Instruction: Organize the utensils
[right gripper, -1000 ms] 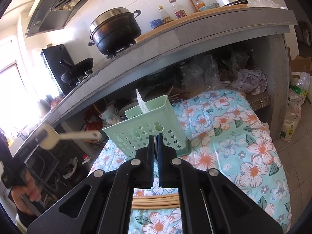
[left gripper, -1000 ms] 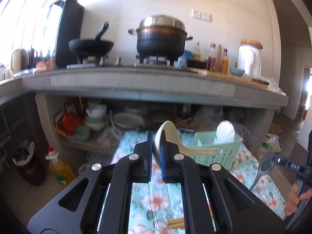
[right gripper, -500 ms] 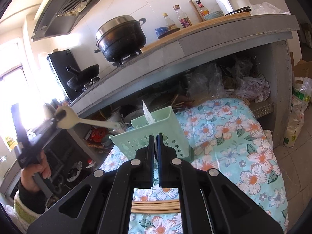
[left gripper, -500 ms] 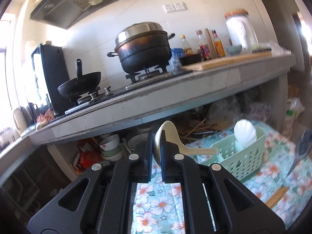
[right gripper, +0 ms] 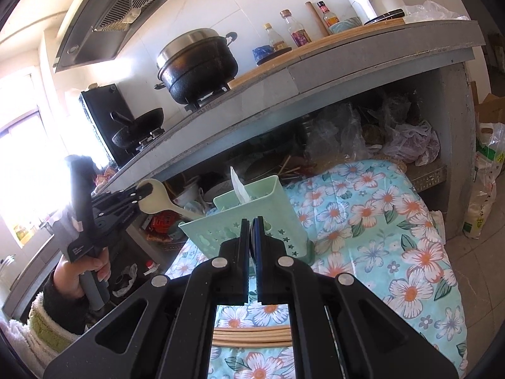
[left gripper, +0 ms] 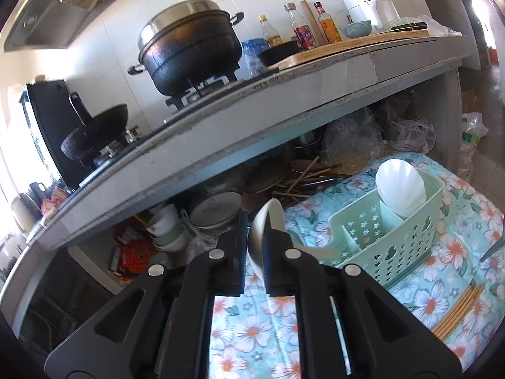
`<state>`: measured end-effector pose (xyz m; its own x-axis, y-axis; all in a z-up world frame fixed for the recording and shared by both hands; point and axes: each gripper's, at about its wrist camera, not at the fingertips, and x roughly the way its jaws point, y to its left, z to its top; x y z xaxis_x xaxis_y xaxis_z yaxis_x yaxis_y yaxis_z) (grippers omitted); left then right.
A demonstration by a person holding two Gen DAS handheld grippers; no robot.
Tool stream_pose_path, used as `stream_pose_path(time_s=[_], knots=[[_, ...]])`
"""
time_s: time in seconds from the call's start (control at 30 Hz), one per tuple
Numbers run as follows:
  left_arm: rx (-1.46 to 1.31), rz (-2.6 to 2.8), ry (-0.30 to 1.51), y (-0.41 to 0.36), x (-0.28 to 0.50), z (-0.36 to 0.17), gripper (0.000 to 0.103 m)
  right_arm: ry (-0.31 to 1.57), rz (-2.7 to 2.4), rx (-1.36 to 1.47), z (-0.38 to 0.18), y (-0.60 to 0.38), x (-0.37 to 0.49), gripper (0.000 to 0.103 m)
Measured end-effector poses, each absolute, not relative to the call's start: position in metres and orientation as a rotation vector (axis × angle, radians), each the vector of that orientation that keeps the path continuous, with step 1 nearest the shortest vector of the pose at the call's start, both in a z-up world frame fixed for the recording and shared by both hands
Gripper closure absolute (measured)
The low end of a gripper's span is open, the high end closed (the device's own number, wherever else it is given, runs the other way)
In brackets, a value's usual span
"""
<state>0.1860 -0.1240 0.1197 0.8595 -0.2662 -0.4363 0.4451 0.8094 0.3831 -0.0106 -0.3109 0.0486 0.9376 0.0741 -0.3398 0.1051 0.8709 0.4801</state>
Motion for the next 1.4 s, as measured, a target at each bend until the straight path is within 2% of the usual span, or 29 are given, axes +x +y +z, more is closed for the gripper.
stream_pose_path(time_s=[0.2,0.4,0.63,0.73,0.8,0.97,1.1,1.4], knots=[[0.412,-0.435,0.425,-0.127,0.196,0.114,0.093,0.365,-0.015,0.537,0.045,-0.314,-0.011,0.1],[0.328,-0.45,0.408,-0.12,0.195,0.117,0.075,0.367,-0.014,0.539,0.045,-0.314,-0.01,0.1],[0.267,-0.438,0.431,-0.108,0.189,0.113,0.067,0.357,-0.008,0.55,0.049,-0.316,-0.013,0.1],[0.246,-0.418,0.444,-0.099,0.182,0.108,0.056,0.341,0.011,0.562,0.056,-0.319,-0.016,0.1],[0.24,-0.404,0.458,-0.093,0.175,0.101,0.048,0.328,0.032,0.565,0.064,-0.322,-0.016,0.1],[0.171,-0.388,0.548,-0.072,0.161,0.075,0.036,0.285,0.105,0.576,0.092,-0.327,-0.008,0.1],[0.12,-0.406,0.644,-0.059,0.149,0.044,0.033,0.231,0.183,0.585,0.123,-0.329,0.006,0.1],[0.116,-0.449,0.691,-0.048,0.122,0.012,0.026,0.146,0.251,0.542,0.176,-0.323,0.041,0.1]])
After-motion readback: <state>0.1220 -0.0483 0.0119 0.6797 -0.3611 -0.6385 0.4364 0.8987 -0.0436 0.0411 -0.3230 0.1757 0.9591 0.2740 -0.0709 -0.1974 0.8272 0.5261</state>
